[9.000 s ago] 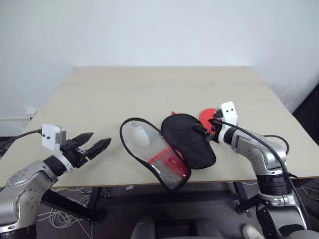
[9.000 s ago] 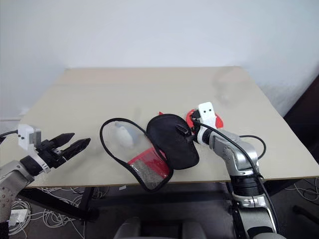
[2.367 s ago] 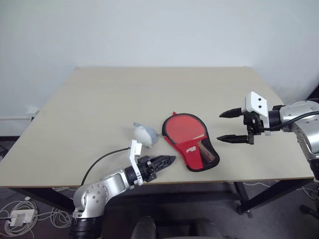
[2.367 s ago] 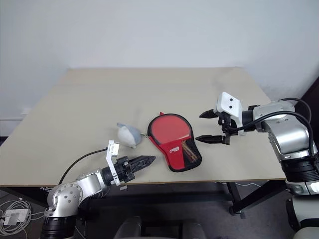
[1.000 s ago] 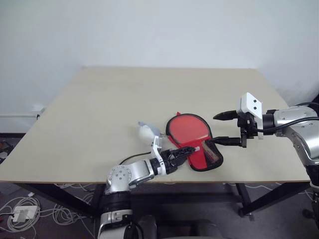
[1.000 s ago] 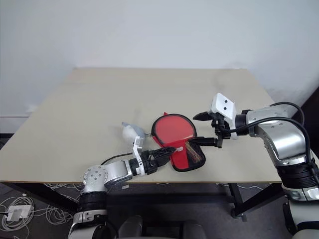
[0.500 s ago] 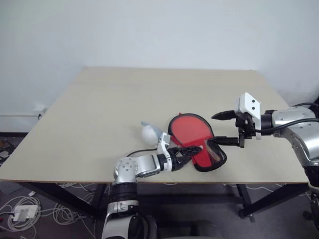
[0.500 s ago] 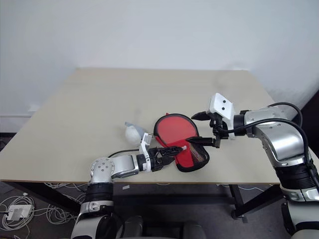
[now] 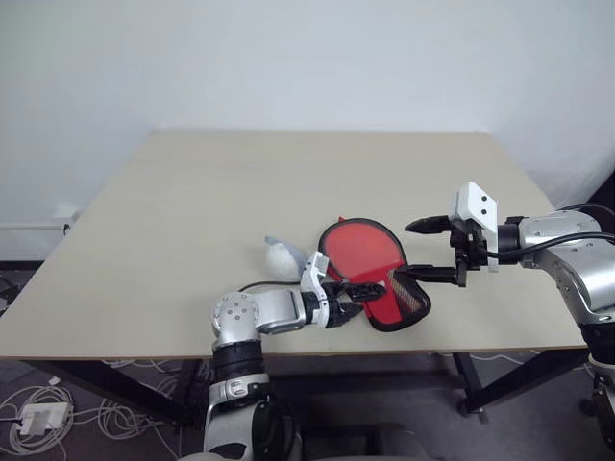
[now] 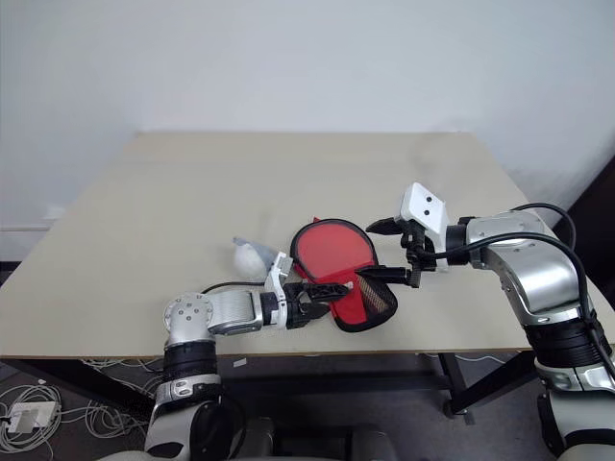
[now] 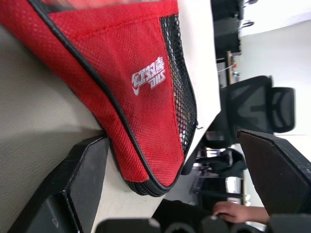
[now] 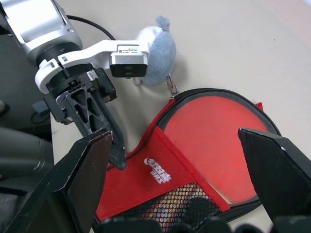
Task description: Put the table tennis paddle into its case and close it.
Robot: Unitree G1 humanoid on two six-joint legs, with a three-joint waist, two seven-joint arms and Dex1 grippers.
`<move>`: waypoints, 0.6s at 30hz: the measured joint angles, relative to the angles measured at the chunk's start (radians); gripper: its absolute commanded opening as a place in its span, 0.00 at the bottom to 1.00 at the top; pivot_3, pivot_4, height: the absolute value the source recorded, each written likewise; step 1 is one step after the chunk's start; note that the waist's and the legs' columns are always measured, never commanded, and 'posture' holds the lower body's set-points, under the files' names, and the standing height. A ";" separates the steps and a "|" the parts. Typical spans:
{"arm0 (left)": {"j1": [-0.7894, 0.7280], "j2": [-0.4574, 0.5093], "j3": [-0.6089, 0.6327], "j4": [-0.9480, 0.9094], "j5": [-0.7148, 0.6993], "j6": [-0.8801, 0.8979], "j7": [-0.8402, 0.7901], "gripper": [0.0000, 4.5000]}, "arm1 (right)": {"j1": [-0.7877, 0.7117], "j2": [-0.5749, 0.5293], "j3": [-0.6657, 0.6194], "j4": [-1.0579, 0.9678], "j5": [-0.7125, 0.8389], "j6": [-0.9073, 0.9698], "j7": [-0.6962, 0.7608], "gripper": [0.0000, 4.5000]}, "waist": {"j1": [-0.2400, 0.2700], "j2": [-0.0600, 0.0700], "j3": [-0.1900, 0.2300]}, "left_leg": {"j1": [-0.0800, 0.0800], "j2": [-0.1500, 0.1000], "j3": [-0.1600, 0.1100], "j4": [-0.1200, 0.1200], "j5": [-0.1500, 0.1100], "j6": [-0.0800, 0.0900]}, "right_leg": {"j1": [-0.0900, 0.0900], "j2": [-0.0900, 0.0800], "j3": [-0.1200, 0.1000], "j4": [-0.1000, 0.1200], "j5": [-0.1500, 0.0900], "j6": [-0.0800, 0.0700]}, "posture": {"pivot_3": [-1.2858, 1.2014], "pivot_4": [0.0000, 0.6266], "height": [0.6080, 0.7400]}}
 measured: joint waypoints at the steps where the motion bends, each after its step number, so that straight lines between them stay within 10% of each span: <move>1: -0.002 -0.006 0.003 -0.008 0.006 0.007 0.008 0.99 | 0.002 0.000 0.000 0.000 0.000 0.000 -0.001 1.00 | 0.000 0.000 0.000 | 0.000 0.000 0.000 0.000 0.000 0.000 | 0.000 0.000 0.000 0.000 0.000 0.000 | 0.52 0.00 0.57; 18: -0.015 -0.037 -0.003 0.097 0.052 -0.121 -0.087 0.99 | 0.016 0.004 0.000 -0.003 0.001 0.001 -0.021 1.00 | 0.016 0.000 0.000 | 0.000 -0.001 0.000 0.003 0.000 0.000 | 0.000 0.000 0.000 -0.001 0.000 0.000 | 0.52 0.00 0.57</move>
